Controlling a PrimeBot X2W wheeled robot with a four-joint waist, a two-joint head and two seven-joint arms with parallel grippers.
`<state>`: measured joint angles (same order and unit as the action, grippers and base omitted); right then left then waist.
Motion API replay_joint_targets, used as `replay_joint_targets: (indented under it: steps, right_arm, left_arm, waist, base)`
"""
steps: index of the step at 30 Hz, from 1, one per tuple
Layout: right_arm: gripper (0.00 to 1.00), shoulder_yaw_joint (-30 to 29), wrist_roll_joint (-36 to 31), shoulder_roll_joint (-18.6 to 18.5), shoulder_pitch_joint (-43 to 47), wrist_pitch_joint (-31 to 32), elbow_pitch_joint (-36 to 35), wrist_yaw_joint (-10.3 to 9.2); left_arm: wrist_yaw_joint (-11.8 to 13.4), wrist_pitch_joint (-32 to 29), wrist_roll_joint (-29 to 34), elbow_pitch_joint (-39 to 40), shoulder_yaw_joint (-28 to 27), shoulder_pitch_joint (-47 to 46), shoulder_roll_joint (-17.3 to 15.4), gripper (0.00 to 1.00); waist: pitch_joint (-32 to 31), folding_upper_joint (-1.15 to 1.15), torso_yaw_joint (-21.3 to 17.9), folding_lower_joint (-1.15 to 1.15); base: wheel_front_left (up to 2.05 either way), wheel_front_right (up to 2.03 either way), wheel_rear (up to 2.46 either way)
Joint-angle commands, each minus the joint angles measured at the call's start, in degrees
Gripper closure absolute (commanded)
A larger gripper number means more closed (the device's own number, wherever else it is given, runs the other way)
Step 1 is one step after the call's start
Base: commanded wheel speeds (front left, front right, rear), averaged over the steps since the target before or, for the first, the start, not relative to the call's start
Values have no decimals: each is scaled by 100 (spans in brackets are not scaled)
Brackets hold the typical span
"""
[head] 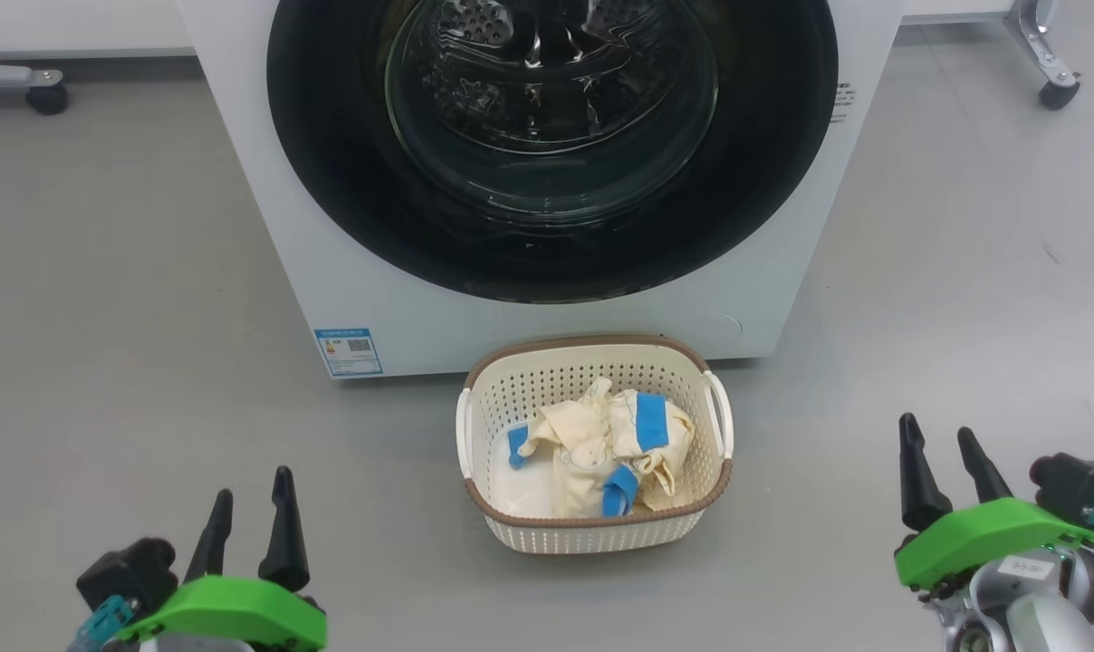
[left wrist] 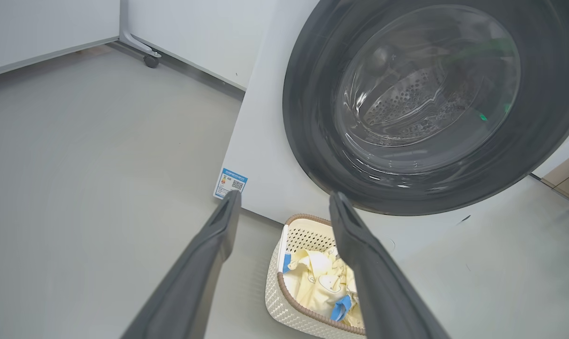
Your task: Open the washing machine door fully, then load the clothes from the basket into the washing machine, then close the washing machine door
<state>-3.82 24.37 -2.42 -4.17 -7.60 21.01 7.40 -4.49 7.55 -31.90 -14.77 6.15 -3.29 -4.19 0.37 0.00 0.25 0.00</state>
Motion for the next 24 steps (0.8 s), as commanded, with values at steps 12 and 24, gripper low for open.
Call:
replay_joint_targets:
  steps: [12,24]
  right_arm:
    - [0,305,-1038,-34,-414,-267,-167,7]
    - [0,551,-1846,-35,-407,-429,-283,8]
  left_arm:
    - [26,279,880,180,-50,-424,-99,0]
    - [36,483,1724,180,22,-529,-102,0]
  waist:
    - [38,0,11,0]
    - [105,0,12,0]
  base:
    - [0,0,0]
    - [0,0,0]
